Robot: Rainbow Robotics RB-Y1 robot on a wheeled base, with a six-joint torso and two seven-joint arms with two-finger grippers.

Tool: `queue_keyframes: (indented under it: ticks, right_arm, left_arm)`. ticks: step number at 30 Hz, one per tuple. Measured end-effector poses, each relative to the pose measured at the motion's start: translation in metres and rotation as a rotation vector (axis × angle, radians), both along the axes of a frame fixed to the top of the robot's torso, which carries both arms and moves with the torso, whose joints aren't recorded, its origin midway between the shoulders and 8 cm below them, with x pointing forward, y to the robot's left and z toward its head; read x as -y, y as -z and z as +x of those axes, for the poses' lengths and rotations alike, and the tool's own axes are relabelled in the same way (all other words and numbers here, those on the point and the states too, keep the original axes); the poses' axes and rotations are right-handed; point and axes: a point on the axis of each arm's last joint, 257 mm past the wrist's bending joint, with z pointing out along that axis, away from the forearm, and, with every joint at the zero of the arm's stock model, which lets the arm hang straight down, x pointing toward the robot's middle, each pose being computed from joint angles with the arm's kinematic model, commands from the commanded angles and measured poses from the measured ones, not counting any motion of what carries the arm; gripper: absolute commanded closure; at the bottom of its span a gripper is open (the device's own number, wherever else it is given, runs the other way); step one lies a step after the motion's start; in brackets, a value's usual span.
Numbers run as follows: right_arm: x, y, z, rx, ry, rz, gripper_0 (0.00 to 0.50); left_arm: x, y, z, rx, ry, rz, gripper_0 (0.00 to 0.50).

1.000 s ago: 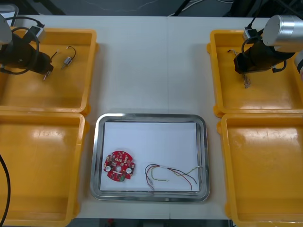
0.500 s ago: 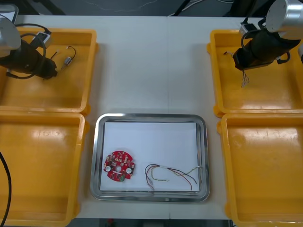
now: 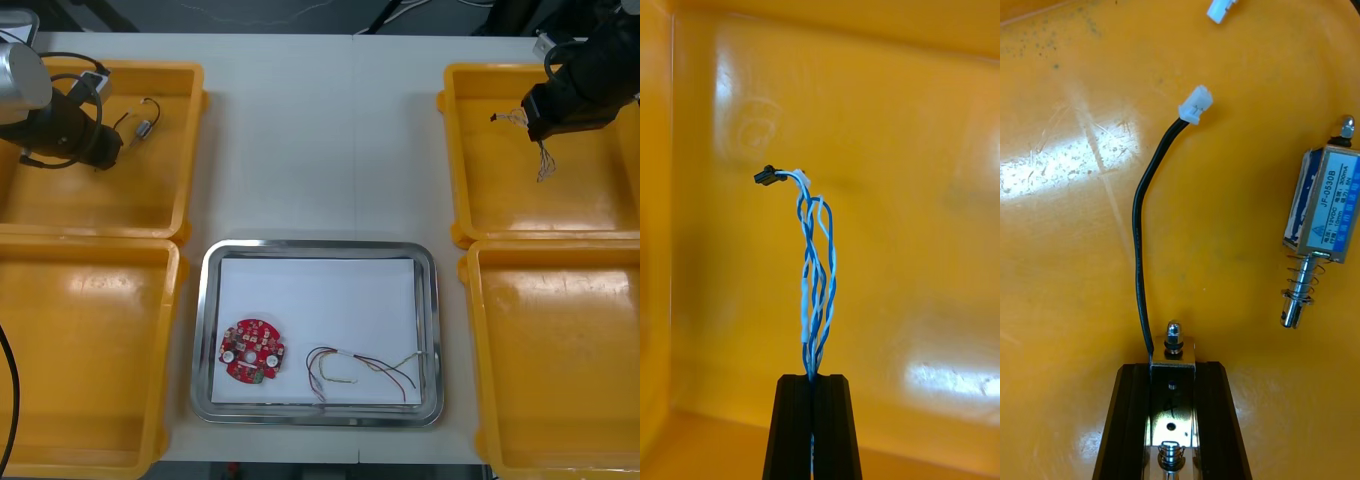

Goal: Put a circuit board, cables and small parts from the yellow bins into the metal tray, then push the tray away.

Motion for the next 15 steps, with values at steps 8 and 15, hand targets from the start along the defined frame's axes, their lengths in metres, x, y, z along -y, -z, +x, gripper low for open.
queue_keyframes:
  ticks: [8, 15]
  right_arm:
    - [0.01, -0.034, -0.026, 0.017, -0.028, -0.027, 0.5]
    - [0.026, -0.034, -0.055, 0.058, -0.029, -0.025, 0.5]
  left_arm:
    - [0.016, 0.0, -0.028, -0.127, 0.028, -0.016, 0.5]
    - [0.033, -0.031, -0.046, -0.167, 0.091, -0.021, 0.5]
